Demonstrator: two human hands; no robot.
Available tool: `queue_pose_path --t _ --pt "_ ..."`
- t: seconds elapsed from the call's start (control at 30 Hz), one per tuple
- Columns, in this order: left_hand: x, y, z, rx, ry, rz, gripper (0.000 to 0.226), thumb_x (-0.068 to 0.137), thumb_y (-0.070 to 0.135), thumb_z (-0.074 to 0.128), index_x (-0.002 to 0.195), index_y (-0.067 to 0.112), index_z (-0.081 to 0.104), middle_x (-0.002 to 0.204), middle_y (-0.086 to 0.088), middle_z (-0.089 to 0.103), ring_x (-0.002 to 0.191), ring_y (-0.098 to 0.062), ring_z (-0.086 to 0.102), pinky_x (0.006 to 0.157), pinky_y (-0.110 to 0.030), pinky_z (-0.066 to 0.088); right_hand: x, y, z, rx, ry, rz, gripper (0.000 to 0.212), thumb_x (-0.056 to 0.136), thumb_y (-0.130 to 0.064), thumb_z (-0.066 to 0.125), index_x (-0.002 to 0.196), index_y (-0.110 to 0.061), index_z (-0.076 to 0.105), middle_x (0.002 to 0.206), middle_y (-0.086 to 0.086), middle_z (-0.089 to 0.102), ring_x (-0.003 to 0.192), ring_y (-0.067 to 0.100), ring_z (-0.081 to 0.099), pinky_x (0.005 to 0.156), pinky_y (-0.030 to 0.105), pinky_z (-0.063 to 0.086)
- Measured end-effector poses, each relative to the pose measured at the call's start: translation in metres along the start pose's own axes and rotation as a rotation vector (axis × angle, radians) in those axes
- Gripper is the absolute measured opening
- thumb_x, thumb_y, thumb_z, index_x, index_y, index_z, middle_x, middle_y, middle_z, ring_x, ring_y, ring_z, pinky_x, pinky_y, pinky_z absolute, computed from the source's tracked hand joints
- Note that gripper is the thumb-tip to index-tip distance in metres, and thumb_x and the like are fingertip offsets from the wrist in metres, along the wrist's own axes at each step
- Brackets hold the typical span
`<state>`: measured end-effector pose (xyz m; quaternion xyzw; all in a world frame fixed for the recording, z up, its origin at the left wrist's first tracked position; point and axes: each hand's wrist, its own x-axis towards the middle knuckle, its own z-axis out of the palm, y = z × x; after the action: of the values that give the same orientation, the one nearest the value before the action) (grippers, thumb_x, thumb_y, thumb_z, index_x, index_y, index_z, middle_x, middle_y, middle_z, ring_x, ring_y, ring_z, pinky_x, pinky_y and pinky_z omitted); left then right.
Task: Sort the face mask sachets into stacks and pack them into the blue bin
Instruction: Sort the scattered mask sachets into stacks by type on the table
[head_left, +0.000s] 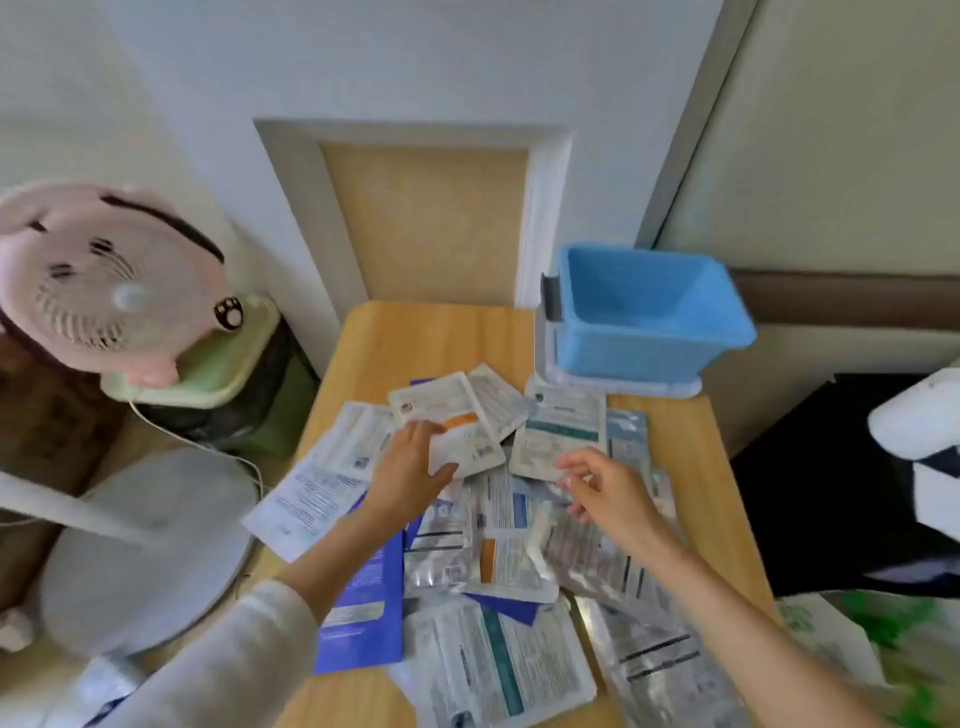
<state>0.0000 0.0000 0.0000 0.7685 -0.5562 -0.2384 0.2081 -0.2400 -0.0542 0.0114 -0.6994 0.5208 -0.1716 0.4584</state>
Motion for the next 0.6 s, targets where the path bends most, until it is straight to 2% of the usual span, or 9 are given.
queue_pose_path --t 0.1,0.17,0.23,0.27,0.33,0.37,0.43,0.5,0.6 --pt "0.022 -0.022 0.032 0.128 0.083 0.11 0.069 0.078 0.043 0.068 0.134 0.012 0.042 0.144 -0.01 0.037 0.134 -0.027 0.032 0.107 -0.035 0.026 0.023 0.021 0.022 -0.026 0.064 -0.091 0.022 0.093 -0.007 0.052 0.095 -0.028 0.062 0.095 -0.003 0.066 0.059 0.004 0.06 0.051 0.016 0.048" --pt "0.03 -0.033 0.045 0.214 0.113 0.131 0.094 0.065 0.072 0.048 0.139 0.016 0.037 0.151 -0.01 0.026 0.141 -0.028 0.02 0.112 -0.04 0.017 0.04 0.026 0.034 -0.005 0.085 -0.142 0.022 0.093 -0.008 0.052 0.095 -0.027 0.063 0.094 -0.003 0.067 0.057 0.01 0.06 0.05 0.018 0.048" --pt "0.03 -0.045 0.061 0.273 0.12 0.145 0.108 0.056 0.079 0.022 0.145 0.017 0.029 0.156 -0.009 0.017 0.145 -0.027 0.01 0.115 -0.043 0.007 0.051 0.028 0.044 0.002 0.091 -0.206 0.02 0.093 -0.01 0.052 0.096 -0.027 0.063 0.094 -0.003 0.067 0.057 0.013 0.062 0.049 0.019 0.049" --pt "0.027 -0.048 0.065 0.304 0.136 0.151 0.109 0.057 0.078 0.015 0.147 0.017 0.026 0.157 -0.007 0.015 0.146 -0.025 0.007 0.116 -0.043 0.004 0.052 0.027 0.049 -0.006 0.09 -0.242 0.02 0.093 -0.01 0.053 0.095 -0.027 0.064 0.094 -0.004 0.067 0.057 0.012 0.062 0.049 0.018 0.049" --pt "0.023 -0.05 0.07 0.372 0.179 0.169 0.099 0.067 0.072 0.013 0.146 0.015 0.028 0.156 -0.007 0.02 0.145 -0.025 0.015 0.116 -0.043 0.008 0.057 0.026 0.056 -0.028 0.108 -0.31 0.019 0.093 -0.01 0.054 0.094 -0.026 0.065 0.093 -0.004 0.066 0.053 0.007 0.061 0.05 0.02 0.052" --pt "0.021 -0.049 0.073 0.421 0.228 0.211 0.089 0.074 0.065 0.017 0.142 0.012 0.038 0.152 -0.01 0.03 0.141 -0.027 0.028 0.114 -0.045 0.019 0.057 0.025 0.06 -0.046 0.114 -0.338 0.019 0.093 -0.009 0.054 0.095 -0.024 0.065 0.093 -0.005 0.066 0.052 0.004 0.061 0.051 0.021 0.053" --pt "0.022 -0.048 0.078 0.497 0.361 0.324 0.062 0.085 0.045 0.03 0.121 0.005 0.06 0.131 -0.016 0.056 0.118 -0.032 0.057 0.097 -0.045 0.044 0.052 0.022 0.065 -0.081 0.125 -0.381 0.018 0.092 -0.009 0.055 0.097 -0.023 0.065 0.094 -0.006 0.066 0.054 0.0 0.061 0.053 0.017 0.052" --pt "0.015 -0.044 0.076 0.525 0.369 0.381 0.039 0.094 0.03 0.039 0.114 0.006 0.062 0.125 -0.012 0.061 0.113 -0.031 0.059 0.09 -0.042 0.046 0.04 0.021 0.068 -0.13 0.161 -0.424 0.017 0.092 -0.011 0.056 0.098 -0.024 0.064 0.097 -0.006 0.066 0.061 0.002 0.062 0.057 0.016 0.051" --pt "-0.011 -0.04 0.068 0.42 0.391 0.435 0.031 0.1 0.027 0.038 0.121 0.018 0.059 0.134 0.001 0.056 0.125 -0.021 0.05 0.096 -0.039 0.039 0.009 0.014 0.069 -0.164 0.214 -0.421 0.023 0.092 -0.009 0.056 0.107 -0.025 0.062 0.104 -0.004 0.064 0.07 0.007 0.062 0.058 0.016 0.049"
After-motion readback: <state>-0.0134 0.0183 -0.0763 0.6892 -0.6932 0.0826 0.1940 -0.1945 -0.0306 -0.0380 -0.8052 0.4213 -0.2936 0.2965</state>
